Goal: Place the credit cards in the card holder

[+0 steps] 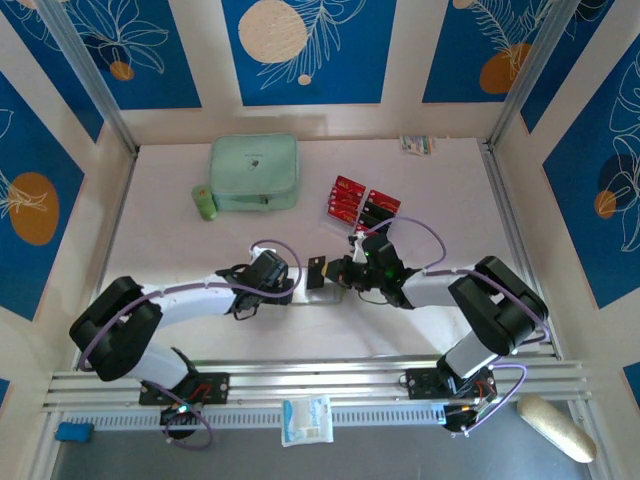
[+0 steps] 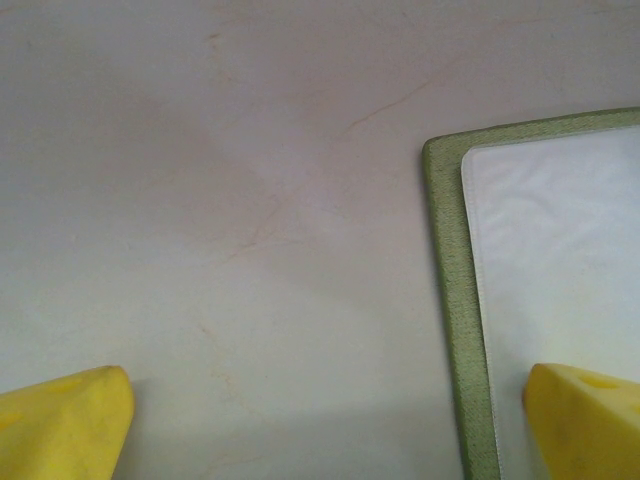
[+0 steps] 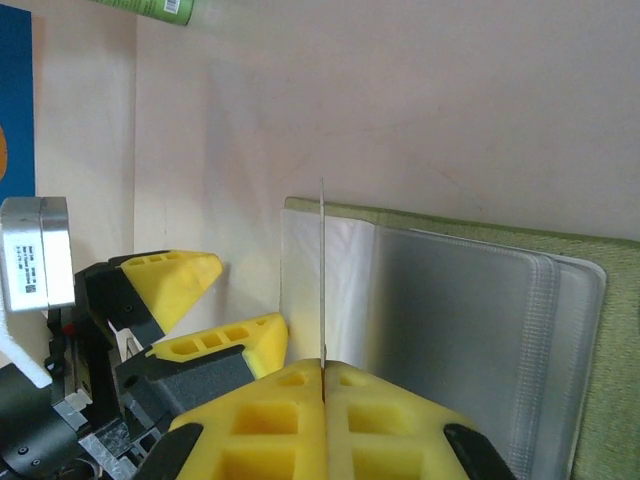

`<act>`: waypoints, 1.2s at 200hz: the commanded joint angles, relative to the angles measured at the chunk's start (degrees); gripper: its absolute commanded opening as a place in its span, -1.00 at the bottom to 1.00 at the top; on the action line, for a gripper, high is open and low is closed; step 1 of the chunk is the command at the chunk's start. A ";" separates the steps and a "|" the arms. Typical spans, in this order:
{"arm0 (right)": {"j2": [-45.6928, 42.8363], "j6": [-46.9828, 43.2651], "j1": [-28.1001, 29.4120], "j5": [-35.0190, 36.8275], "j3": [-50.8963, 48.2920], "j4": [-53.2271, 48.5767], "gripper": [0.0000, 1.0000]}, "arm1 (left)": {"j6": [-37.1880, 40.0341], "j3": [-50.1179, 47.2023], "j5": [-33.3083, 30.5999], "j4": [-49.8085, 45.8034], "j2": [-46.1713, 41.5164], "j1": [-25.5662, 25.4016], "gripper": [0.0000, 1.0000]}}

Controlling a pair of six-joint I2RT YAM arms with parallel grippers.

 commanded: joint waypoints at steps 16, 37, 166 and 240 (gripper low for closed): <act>1.49 1.18 0.81 1.06 -1.36 2.49 -1.00 | -0.58 -0.13 -0.80 -0.73 0.03 0.32 0.99; 1.93 1.24 1.00 1.35 -1.63 2.74 -1.00 | -0.63 -0.08 -0.73 -0.69 -0.06 0.32 0.99; 4.47 3.42 1.51 -0.08 -2.04 7.12 -1.00 | -0.64 -0.21 -0.64 -0.34 0.01 0.32 0.99; 6.48 4.14 1.95 -0.64 -1.88 8.42 -1.00 | -0.68 -0.22 -0.64 -0.10 -0.11 0.32 0.99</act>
